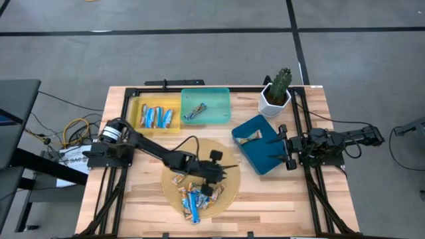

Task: Pick and place Granola Bars by type
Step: Put the yellow granola bar into the blue bin

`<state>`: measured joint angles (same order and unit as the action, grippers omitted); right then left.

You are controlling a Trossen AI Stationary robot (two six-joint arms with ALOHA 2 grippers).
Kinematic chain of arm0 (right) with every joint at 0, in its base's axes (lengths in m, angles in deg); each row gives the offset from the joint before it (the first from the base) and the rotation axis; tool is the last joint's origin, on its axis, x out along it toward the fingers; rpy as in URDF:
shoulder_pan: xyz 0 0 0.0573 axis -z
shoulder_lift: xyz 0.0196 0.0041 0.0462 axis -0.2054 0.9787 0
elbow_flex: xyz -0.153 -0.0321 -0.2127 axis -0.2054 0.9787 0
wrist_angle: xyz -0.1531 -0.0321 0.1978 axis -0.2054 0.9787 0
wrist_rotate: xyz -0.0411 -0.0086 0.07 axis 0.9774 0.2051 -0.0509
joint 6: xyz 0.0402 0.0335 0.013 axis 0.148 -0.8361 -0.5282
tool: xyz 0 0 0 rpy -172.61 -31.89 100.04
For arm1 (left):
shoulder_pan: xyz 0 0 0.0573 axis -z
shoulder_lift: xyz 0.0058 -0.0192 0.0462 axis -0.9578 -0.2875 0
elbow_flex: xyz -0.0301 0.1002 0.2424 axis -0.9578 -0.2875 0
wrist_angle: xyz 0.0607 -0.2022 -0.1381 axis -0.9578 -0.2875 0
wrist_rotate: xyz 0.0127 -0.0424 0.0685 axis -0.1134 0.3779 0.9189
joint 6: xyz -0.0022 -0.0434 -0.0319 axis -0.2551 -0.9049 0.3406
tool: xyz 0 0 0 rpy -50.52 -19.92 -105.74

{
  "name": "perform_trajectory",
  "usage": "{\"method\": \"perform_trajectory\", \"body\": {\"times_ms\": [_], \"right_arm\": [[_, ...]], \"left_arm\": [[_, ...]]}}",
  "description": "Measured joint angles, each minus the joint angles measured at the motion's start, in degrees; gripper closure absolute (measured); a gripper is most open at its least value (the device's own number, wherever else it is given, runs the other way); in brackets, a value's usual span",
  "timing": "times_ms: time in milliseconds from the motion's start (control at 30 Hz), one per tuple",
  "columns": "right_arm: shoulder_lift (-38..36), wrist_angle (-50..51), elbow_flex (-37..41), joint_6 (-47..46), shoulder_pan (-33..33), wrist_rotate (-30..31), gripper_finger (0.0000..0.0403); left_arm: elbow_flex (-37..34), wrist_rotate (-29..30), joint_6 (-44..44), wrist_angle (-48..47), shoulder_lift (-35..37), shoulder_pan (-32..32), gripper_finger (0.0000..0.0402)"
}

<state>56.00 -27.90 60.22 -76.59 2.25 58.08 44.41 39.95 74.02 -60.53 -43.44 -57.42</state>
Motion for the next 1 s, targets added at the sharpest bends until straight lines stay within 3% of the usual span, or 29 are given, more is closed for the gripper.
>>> {"method": "perform_trajectory", "body": {"times_ms": [200,500,733,1000], "right_arm": [[0.00,0.02,0.00,0.00,0.00,0.00,0.0159],[-0.01,0.00,0.00,0.01,-0.01,0.00,0.0159],[0.00,0.00,0.00,0.01,-0.01,0.00,0.0159],[0.00,0.00,0.00,0.00,-0.01,0.00,0.0159]], "left_arm": [[-2.86,0.27,-5.86,-3.90,2.68,3.72,0.0340],[-2.82,2.77,-7.40,-14.63,5.49,7.41,0.0340],[-2.82,-2.13,-9.34,-20.01,6.02,9.96,0.0338],[-2.82,-2.36,-9.26,-20.65,6.02,10.83,0.0280]]}}
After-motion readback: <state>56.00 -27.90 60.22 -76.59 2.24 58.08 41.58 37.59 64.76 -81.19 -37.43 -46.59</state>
